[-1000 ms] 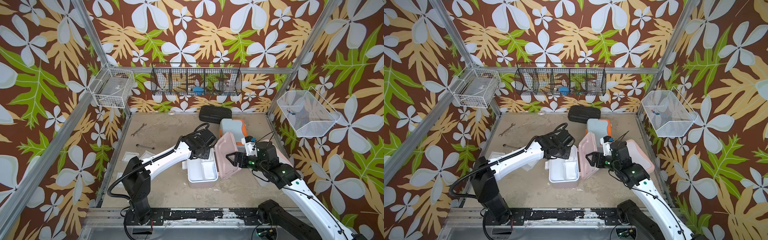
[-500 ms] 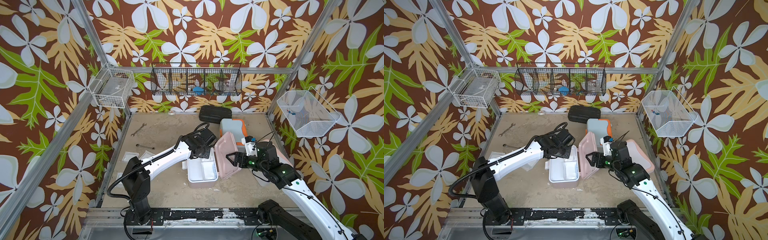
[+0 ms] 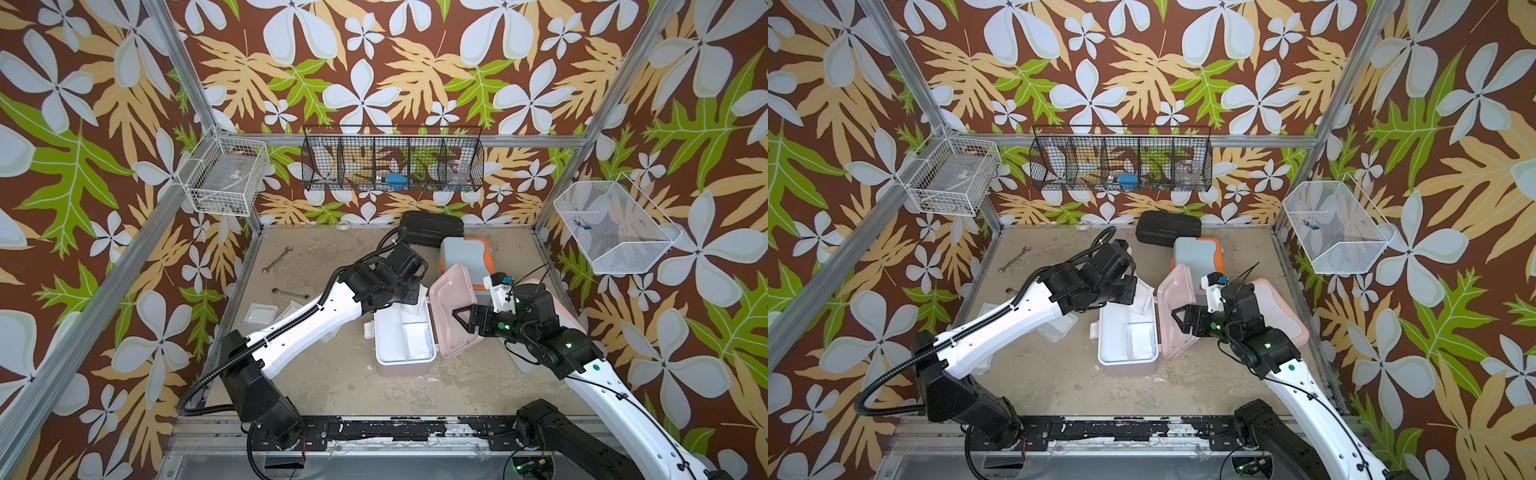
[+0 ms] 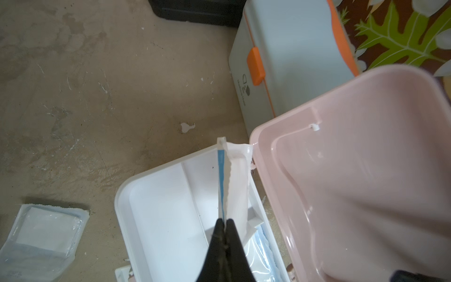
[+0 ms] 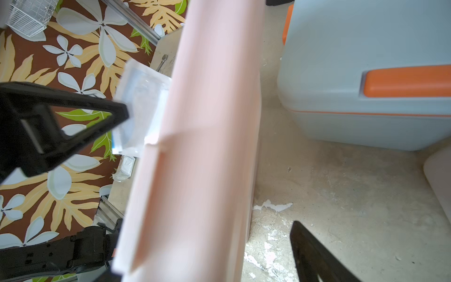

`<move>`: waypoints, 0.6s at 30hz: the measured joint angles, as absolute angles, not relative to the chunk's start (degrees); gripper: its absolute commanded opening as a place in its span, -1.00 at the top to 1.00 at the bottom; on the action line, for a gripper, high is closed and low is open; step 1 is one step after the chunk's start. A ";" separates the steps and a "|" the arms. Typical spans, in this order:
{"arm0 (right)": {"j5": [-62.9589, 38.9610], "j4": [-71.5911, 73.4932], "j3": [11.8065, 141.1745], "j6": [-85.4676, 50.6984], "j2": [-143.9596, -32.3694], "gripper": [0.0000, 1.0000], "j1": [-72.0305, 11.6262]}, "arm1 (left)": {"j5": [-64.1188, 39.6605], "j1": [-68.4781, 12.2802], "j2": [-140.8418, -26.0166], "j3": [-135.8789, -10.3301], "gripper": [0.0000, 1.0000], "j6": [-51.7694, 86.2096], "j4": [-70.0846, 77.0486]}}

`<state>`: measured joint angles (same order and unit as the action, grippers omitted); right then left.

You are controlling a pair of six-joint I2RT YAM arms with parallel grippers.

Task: Open first aid kits and take out gauze
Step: Pick up the gauze from the first aid kit.

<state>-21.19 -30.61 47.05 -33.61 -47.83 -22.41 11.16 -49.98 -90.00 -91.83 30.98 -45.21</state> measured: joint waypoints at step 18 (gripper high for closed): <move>-22.15 -30.55 46.83 -33.87 -47.68 -0.92 -22.41 | -0.30 -22.37 -73.82 -73.60 1.00 33.71 -32.29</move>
<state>-22.15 -30.55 46.83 -33.87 -47.68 -22.41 -0.30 -22.37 -73.82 -73.60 33.71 -32.29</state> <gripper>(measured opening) 0.949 0.049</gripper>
